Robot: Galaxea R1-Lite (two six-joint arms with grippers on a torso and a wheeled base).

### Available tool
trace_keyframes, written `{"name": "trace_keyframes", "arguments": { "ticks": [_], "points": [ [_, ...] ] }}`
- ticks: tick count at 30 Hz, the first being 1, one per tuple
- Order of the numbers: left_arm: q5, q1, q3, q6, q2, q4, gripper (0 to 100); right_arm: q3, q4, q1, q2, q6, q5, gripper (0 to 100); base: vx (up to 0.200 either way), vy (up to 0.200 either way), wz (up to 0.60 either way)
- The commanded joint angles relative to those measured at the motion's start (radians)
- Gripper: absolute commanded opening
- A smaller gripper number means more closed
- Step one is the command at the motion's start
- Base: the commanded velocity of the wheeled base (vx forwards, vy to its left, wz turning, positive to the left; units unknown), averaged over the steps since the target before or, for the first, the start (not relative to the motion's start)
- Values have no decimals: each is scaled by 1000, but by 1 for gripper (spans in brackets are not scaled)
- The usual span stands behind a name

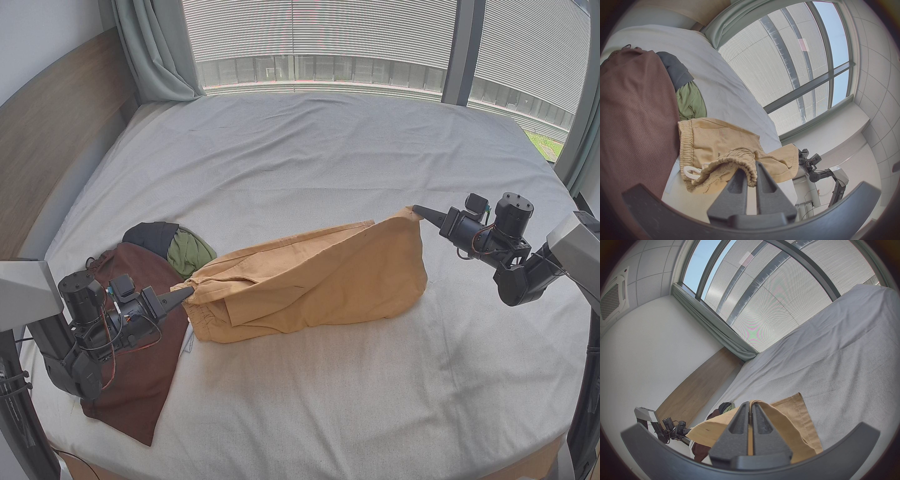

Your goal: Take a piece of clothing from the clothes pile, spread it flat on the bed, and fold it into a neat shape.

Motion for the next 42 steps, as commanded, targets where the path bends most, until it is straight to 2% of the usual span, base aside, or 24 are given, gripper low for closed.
{"name": "trace_keyframes", "arguments": {
  "ticks": [1, 5, 11, 33, 34, 42],
  "points": [
    [1, 3, -21, 0, 49, -1, 0, -63, -1, 3, 69, 0, 0, 0, 0, 0, 0],
    [7, 6, -39, 0, 68, -1, 0, -94, 21, 3, 84, 0, -1, 0, 0, 0, 0],
    [72, 3, -79, -2, 88, -1, 0, -163, 41, 4, 136, -2, -3, 0, 0, 0, 0],
    [96, 3, -142, -37, 138, -1, 0, -325, 93, 13, 227, -11, -3, 0, 0, 0, 0],
    [99, 3, -145, -37, 140, -1, 100, -328, 93, 13, 228, -11, -3, 100, 0, 0, 0],
    [139, 24, -188, -39, 146, -1, 100, -356, 101, 16, 238, -13, -18, 100, 0, 0, 0]
  ]
}}
